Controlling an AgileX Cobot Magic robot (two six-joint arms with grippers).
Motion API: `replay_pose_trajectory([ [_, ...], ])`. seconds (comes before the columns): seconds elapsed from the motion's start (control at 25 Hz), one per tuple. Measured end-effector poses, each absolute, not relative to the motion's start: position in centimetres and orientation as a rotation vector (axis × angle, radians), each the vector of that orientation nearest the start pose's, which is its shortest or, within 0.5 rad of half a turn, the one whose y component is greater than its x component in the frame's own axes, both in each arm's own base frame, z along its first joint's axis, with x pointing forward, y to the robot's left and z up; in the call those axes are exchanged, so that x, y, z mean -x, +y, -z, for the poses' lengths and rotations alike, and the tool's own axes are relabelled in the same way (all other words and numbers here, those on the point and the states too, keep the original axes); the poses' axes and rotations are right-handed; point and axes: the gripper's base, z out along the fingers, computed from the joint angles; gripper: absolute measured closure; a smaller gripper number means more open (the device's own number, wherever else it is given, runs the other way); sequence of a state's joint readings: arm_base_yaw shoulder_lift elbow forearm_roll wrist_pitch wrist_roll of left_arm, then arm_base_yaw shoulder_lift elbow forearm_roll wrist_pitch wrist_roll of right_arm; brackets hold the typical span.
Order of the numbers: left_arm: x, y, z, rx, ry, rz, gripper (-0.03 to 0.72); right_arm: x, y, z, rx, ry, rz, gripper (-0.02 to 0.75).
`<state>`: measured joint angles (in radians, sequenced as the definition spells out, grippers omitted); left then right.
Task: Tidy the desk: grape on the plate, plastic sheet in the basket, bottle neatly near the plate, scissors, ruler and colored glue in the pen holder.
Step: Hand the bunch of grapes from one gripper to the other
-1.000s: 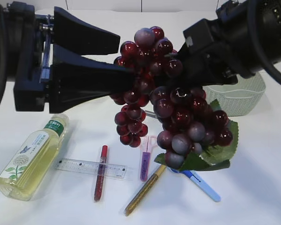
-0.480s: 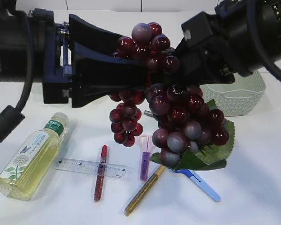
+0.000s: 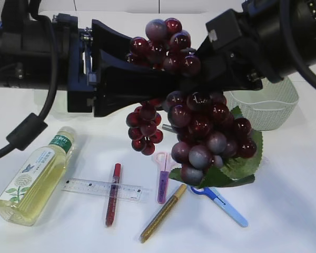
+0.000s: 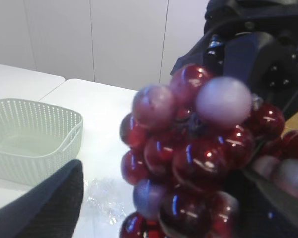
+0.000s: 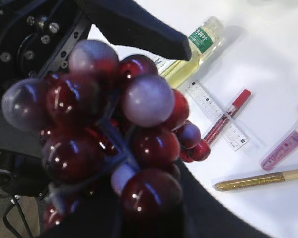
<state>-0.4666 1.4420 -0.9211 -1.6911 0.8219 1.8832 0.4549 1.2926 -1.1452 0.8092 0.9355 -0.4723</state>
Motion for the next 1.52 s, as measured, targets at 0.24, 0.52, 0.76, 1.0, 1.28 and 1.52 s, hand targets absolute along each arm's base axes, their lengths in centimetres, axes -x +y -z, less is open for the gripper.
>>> replay_pose_trajectory([
  [0.24, -23.8, -19.4, -30.7, -1.098, 1.533, 0.971, 0.061, -21.2, 16.3, -35.9, 0.739, 2.289, -0.993, 0.578],
  [0.52, -23.8, -20.3, -30.4, -1.073, 1.580, 0.896, 0.084, -21.5, 16.0, -35.7, 0.752, 2.297, -0.943, 0.578],
  [0.76, -23.8, -20.7, -30.2, -1.039, 1.608, 0.855, 0.099, -21.7, 15.8, -35.6, 0.753, 2.293, -0.914, 0.578],
  [1.0, -24.1, -20.9, -29.8, -1.023, 1.628, 0.866, 0.124, -22.0, 15.8, -35.4, 0.767, 2.291, -0.900, 0.578],
  [1.28, -25.3, -20.4, -29.1, -0.957, 1.704, 0.734, 0.143, -21.2, 16.2, -35.5, 0.811, 2.309, -0.996, 0.578],
  [1.52, -25.6, -20.4, -28.7, -0.939, 1.725, 0.714, 0.147, -20.0, 16.8, -35.8, 0.858, 2.324, -1.129, 0.578],
])
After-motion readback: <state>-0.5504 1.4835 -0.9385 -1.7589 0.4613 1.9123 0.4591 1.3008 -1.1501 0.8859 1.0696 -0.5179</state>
